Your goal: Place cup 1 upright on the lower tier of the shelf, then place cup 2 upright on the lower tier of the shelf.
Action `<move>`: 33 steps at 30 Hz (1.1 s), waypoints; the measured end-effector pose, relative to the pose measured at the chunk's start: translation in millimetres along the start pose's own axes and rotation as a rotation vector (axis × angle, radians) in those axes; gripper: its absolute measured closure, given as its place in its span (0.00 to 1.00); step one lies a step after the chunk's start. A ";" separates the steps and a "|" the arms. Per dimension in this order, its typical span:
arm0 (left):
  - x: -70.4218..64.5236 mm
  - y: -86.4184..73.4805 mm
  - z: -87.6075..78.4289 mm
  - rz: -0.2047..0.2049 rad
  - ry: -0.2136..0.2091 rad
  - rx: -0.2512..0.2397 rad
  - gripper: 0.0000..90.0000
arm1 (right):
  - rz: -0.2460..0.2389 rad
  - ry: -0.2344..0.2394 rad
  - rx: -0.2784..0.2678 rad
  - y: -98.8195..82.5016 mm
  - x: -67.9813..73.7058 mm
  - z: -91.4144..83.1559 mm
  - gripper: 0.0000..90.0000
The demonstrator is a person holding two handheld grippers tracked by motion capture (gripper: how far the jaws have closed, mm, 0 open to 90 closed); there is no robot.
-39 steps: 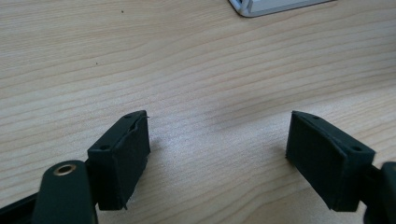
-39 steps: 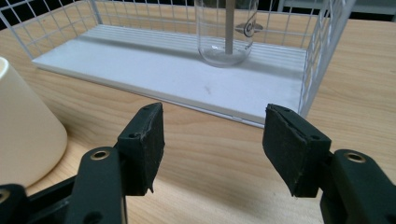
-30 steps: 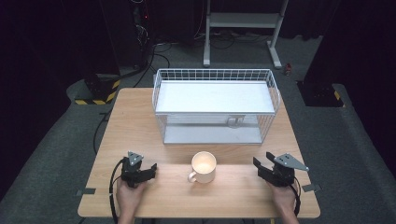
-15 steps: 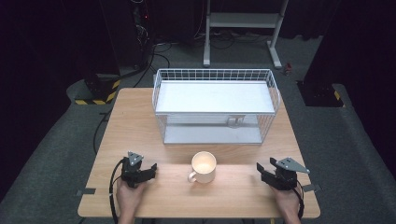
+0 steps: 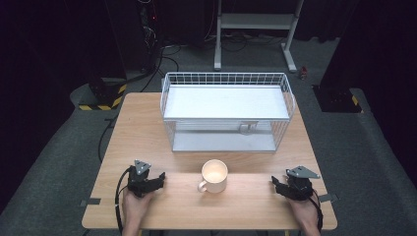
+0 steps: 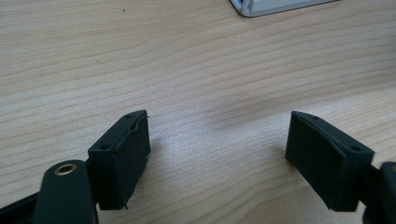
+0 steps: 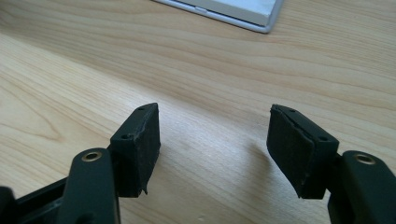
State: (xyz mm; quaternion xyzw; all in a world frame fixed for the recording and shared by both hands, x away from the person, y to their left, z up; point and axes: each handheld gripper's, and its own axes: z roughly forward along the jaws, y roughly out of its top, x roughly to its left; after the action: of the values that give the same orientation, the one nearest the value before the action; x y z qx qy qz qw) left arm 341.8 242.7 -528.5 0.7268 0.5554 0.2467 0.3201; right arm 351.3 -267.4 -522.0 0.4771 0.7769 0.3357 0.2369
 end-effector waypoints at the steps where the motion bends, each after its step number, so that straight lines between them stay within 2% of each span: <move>1: 0.0 0.1 0.1 0.003 0.000 0.000 0.23 | -0.001 0.002 0.025 0.2 -0.4 1.1 0.35; 2: -0.4 0.1 0.4 0.005 0.002 -0.003 0.23 | 0.025 0.020 0.034 0.6 -3.6 2.6 0.33; 4: -1.1 0.0 0.4 0.005 0.002 0.000 0.22 | 0.038 0.014 0.036 0.9 -3.9 2.9 0.32; 8: -2.7 -0.9 -0.8 0.004 0.001 0.003 0.21 | 0.032 0.013 0.037 1.5 -4.8 3.7 0.32; 10: -3.0 0.1 -2.8 0.012 -0.004 0.023 0.22 | 0.038 0.012 0.039 2.0 -4.4 4.1 0.32; 14: -7.8 -1.4 -5.6 0.019 -0.039 0.009 0.21 | 0.038 0.012 0.039 2.0 -4.5 4.2 0.32; 15: -10.5 -2.0 -6.4 0.020 -0.061 0.003 0.21 | 0.038 0.012 0.039 2.0 -4.5 4.2 0.32; 19: -17.5 -1.5 -9.2 0.037 -0.103 -0.005 0.18 | 0.038 0.012 0.039 2.0 -4.5 4.1 0.31; 20: -20.8 -1.1 -11.0 0.031 -0.126 -0.013 0.18 | 0.038 0.012 0.039 2.0 -4.5 4.1 0.31; 24: -30.8 -0.2 -18.9 0.049 -0.200 -0.048 0.15 | 0.038 0.012 0.039 2.0 -4.5 4.1 0.31; 26: -35.8 -0.8 -21.1 0.053 -0.243 -0.047 0.13 | 0.038 0.012 0.039 2.0 -4.5 4.1 0.31; 30: -46.0 -4.0 -27.5 0.067 -0.299 -0.048 0.09 | 0.038 0.012 0.039 2.0 -4.5 4.1 0.31; 33: -53.6 -6.9 -32.7 0.083 -0.317 -0.054 0.08 | 0.038 0.012 0.039 2.0 -4.5 4.2 0.31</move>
State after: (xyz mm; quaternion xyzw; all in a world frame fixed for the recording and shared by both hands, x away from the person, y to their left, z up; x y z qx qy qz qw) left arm 300.0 198.5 -511.8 0.7701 0.4605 0.1571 0.4126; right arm 357.2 -269.6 -523.1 0.4942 0.7755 0.3278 0.2166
